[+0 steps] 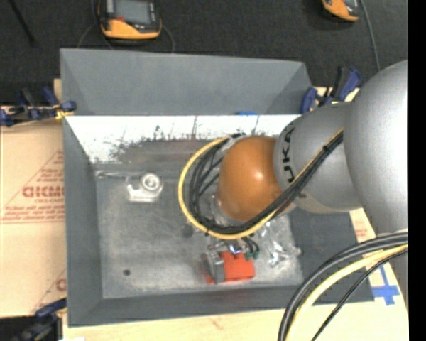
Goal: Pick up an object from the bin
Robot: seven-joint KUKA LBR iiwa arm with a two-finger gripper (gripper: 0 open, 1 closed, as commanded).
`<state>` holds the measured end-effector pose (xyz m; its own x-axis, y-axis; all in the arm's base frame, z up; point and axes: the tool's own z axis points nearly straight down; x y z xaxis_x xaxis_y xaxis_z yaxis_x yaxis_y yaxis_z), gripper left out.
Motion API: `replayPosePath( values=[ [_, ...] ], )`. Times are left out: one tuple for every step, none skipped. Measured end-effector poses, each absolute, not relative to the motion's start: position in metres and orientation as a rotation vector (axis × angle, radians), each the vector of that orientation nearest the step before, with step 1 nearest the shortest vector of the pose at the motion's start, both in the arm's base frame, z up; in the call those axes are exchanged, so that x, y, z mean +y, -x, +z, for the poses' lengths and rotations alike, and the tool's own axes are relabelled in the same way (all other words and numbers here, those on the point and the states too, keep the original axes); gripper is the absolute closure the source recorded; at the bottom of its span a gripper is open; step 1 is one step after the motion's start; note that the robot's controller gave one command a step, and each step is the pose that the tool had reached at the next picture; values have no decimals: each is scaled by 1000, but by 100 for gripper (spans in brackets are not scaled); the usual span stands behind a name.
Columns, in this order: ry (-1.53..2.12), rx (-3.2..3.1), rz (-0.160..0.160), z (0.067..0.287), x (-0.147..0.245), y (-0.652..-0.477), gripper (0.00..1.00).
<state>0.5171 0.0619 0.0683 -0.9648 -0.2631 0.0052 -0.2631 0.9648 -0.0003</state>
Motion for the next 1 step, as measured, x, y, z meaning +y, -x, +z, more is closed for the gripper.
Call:
replayPosePath(
  values=[
    [-977,-2993,1,72,73,-483,0]
  ],
)
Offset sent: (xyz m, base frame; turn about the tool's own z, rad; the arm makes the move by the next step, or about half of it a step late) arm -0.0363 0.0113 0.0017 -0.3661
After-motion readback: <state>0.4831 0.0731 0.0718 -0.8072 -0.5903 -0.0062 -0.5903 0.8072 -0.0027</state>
